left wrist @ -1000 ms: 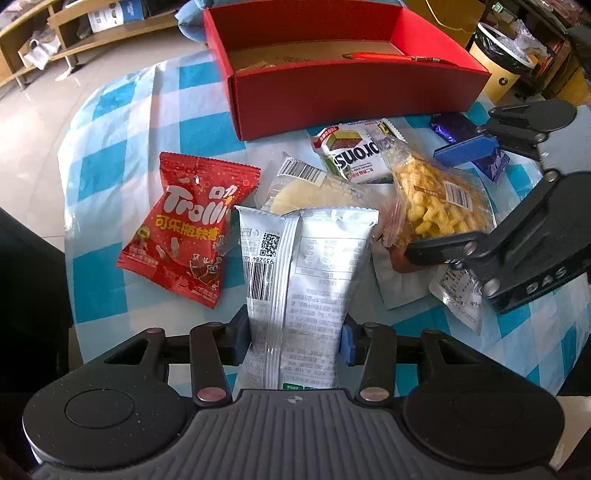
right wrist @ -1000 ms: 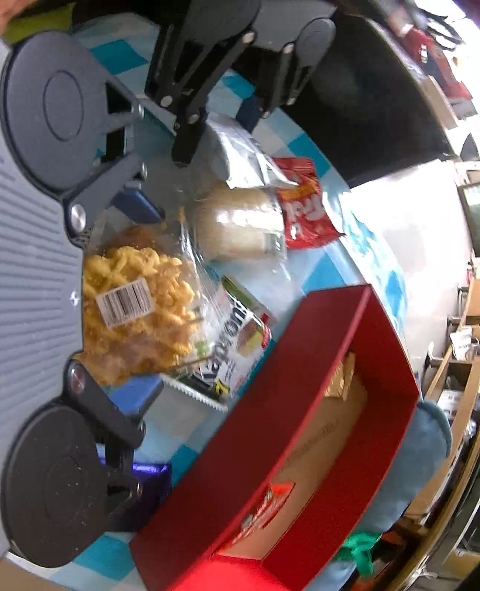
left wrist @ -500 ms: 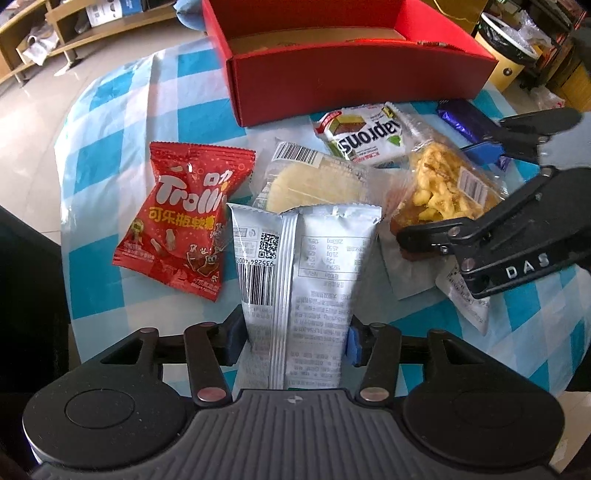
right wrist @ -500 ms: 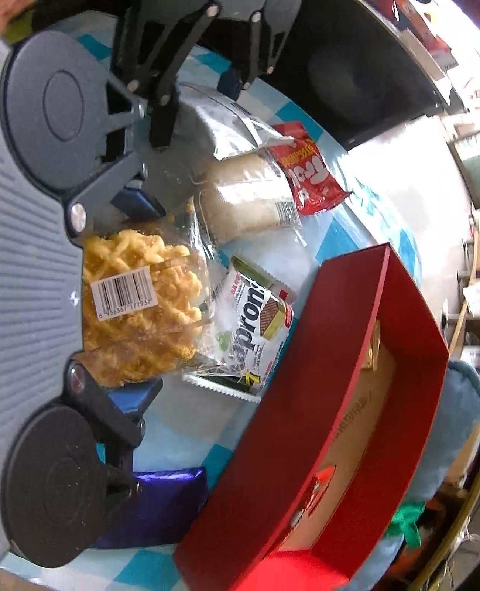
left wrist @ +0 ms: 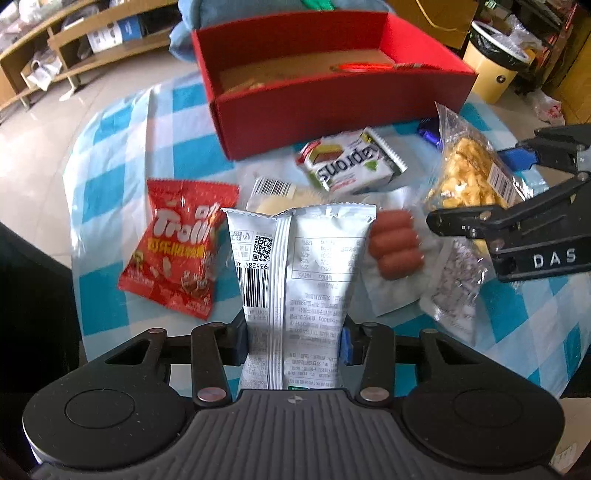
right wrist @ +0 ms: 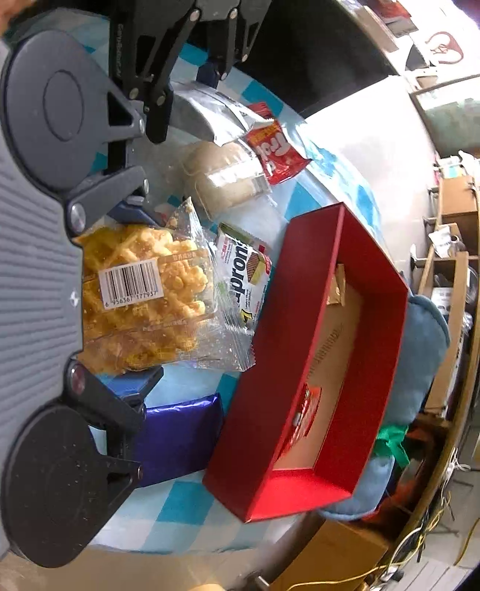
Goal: Organize snacks
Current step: 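Lift and carry the white bag and waffle bag with both tools to the box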
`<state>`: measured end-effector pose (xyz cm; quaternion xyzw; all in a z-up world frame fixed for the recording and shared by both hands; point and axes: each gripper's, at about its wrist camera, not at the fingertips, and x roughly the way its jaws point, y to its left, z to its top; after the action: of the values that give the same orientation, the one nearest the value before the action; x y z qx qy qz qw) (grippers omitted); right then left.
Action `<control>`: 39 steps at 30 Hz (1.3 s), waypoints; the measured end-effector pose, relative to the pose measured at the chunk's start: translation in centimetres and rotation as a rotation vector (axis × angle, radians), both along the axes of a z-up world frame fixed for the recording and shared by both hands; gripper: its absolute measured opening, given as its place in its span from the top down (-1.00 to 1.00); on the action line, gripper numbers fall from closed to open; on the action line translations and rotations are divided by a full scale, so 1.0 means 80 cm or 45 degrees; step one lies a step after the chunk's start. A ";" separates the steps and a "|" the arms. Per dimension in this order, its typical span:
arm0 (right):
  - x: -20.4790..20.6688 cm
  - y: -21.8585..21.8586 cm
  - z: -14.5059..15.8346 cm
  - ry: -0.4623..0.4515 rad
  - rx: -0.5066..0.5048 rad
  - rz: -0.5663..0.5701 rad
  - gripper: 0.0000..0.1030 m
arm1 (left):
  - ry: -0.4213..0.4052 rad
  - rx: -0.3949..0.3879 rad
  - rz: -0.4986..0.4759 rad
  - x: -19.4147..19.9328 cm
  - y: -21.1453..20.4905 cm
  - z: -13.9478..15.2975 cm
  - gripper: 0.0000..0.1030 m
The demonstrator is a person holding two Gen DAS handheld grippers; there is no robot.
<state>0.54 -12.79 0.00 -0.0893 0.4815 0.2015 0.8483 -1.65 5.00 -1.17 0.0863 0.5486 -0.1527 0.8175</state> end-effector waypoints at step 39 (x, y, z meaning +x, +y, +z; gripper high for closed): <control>0.038 -0.022 0.051 -0.180 0.102 -0.166 -0.45 | -0.266 -0.070 0.094 0.066 -0.030 0.079 0.02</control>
<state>3.61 -14.53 4.07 -0.0378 0.4168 0.1582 0.8943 3.67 2.62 5.12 0.0592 0.4587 -0.1278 0.8774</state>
